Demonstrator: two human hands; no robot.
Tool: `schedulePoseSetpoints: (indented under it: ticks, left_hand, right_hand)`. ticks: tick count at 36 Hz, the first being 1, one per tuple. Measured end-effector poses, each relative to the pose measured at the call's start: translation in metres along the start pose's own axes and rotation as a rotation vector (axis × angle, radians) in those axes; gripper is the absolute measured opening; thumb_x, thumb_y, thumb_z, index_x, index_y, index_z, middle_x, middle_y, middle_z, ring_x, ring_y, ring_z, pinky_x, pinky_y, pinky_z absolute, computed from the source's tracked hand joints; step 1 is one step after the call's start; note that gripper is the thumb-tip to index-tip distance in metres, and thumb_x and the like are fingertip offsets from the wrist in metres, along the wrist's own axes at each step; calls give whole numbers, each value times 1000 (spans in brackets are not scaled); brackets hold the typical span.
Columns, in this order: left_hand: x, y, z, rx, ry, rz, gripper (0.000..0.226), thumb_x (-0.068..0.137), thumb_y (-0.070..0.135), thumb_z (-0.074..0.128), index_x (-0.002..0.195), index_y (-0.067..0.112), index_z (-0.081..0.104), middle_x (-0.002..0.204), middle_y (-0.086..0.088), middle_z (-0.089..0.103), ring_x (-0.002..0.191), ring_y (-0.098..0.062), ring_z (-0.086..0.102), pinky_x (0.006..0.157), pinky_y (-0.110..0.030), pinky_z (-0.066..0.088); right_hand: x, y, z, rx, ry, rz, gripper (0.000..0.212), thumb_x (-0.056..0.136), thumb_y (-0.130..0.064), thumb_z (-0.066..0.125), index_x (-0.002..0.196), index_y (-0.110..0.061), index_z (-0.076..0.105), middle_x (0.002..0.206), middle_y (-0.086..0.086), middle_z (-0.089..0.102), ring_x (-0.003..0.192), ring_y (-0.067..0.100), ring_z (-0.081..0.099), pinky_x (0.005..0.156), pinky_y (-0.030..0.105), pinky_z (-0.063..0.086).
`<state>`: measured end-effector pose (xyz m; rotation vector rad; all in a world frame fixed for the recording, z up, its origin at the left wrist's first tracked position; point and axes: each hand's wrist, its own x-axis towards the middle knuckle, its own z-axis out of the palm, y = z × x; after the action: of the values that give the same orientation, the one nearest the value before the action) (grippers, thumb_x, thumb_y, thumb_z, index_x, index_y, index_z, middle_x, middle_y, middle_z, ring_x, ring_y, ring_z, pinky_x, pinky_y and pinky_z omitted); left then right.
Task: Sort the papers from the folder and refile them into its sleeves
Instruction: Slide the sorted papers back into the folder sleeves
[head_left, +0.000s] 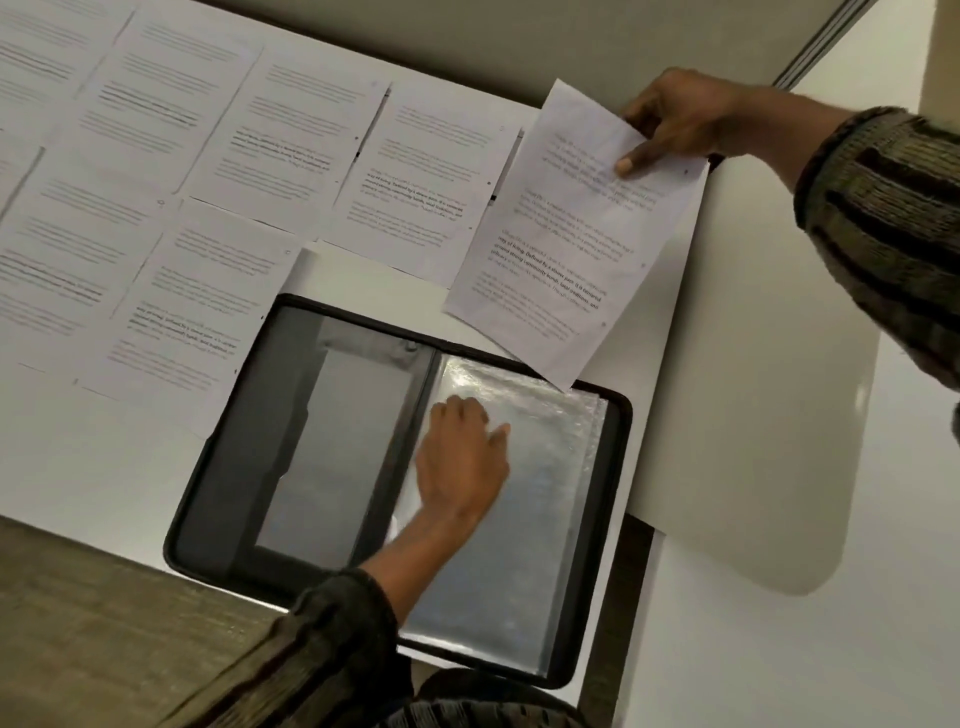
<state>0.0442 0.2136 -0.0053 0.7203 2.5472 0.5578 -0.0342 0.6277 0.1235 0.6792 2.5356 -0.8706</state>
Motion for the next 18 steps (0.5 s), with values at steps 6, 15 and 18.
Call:
schedulePoseSetpoints:
  ticks: [6, 15, 18]
  left_hand:
    - [3, 55, 46, 198, -96, 104, 79, 95, 73, 55, 142, 11, 50, 151, -13, 44, 137, -30, 41, 110, -46, 45]
    - [11, 87, 49, 288, -240, 9, 85, 102, 63, 51, 160, 5, 27, 171, -25, 17, 158, -43, 19, 123, -58, 27]
    - [9, 88, 43, 188, -229, -17, 65, 104, 51, 53, 151, 7, 44, 168, -20, 24, 155, -39, 24, 120, -54, 35]
  right_hand:
    - [2, 2, 0, -67, -6, 22, 30, 82, -21, 89, 108, -11, 78, 84, 3, 76, 58, 3, 64, 53, 18, 52]
    - [-16, -20, -11, -24, 12, 32, 28, 87, -19, 85, 110, -30, 75, 81, -18, 72, 72, 6, 68, 45, 7, 47]
    - [-18, -25, -13, -39, 17, 32, 30, 87, -20, 85, 114, -29, 76, 77, -21, 72, 72, 8, 68, 45, 7, 46]
